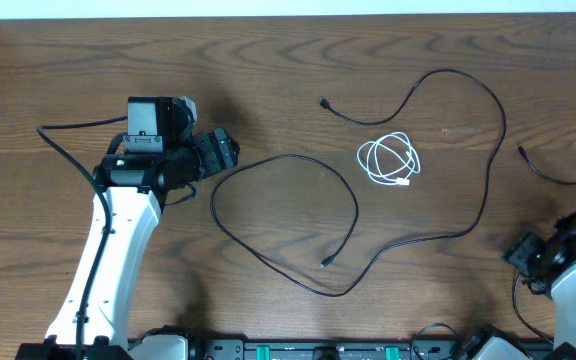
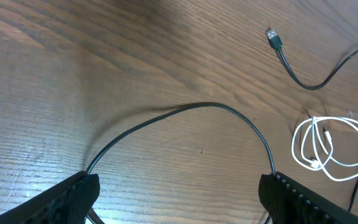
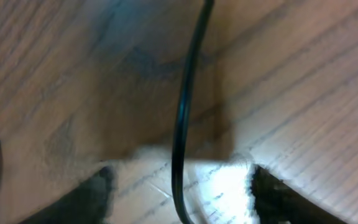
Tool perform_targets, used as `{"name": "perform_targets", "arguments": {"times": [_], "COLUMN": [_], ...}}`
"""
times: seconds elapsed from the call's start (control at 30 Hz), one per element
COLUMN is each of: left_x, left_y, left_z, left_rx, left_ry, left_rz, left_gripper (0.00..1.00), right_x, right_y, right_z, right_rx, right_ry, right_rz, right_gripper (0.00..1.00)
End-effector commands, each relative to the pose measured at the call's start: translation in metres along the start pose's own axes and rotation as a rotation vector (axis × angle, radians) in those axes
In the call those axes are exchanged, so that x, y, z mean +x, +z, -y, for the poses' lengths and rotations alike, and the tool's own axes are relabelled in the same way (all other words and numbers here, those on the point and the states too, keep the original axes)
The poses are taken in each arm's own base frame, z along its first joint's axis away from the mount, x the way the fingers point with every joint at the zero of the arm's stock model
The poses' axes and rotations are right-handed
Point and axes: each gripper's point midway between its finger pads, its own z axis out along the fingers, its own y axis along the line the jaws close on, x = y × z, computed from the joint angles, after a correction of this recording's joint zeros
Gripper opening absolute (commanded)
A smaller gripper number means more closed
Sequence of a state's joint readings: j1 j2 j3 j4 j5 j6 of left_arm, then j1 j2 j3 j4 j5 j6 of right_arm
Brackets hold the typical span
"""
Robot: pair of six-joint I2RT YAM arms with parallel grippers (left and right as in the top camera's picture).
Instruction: Untangle cables
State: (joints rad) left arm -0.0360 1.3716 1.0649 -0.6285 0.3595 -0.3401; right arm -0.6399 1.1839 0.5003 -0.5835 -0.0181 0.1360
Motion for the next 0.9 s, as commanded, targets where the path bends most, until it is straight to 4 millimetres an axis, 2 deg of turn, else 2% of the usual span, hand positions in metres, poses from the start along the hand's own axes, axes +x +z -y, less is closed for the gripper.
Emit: {"name": "perform_targets", "arguments": {"times": [0.0,0.13,0.2,0.33,0.47,0.53,0.67,0.87], "left_x": [-0.007,-0.007,-0.007,-0.007,-0.007,-0.007,-0.007,-0.007], "left_y": [-0.005,-0.005,-0.005,-0.005,-0.005,-0.005,-0.005,-0.005], "left_z": [0.002,0.002,0.002,0.002,0.002,0.002,0.002,0.002], "left_rx": [-0.005,-0.005,-0.005,-0.005,-0.005,-0.005,-0.005,-0.005], "left_ry": [0.011,0.011,0.011,0.011,0.011,0.011,0.011,0.011], "left_rz": [0.023,0.023,0.023,0.023,0.023,0.023,0.023,0.023], "left_gripper": [0.87,0.87,0.87,0.87,0.87,0.87,0.87,0.87], "right_x": [0.001,0.001,0.001,-0.002,-0.017,-0.029,-0.068,-0.132], "right_y": [0.002,0.002,0.002,0.002,0.000,-0.003,-0.015,-0.048], "right_z": [-0.004,-0.004,-0.004,-0.004,-0.007,-0.008,-0.012,-0.013], "right_rx": [-0.017,-0.018,-0.018,-0.019,-0.026,-0.028,-0.016,0.081], "right_ry": [-0.010,-0.010,-0.010,-0.010,-0.048,-0.084,-0.225,-0.426], "right_rz": [0.001,0.004,0.004,0.015,0.072,0.115,0.257,0.497], "right_gripper": [0.38,0.10,0.04,0.01,0.01,0.01,0.01,0.01]}}
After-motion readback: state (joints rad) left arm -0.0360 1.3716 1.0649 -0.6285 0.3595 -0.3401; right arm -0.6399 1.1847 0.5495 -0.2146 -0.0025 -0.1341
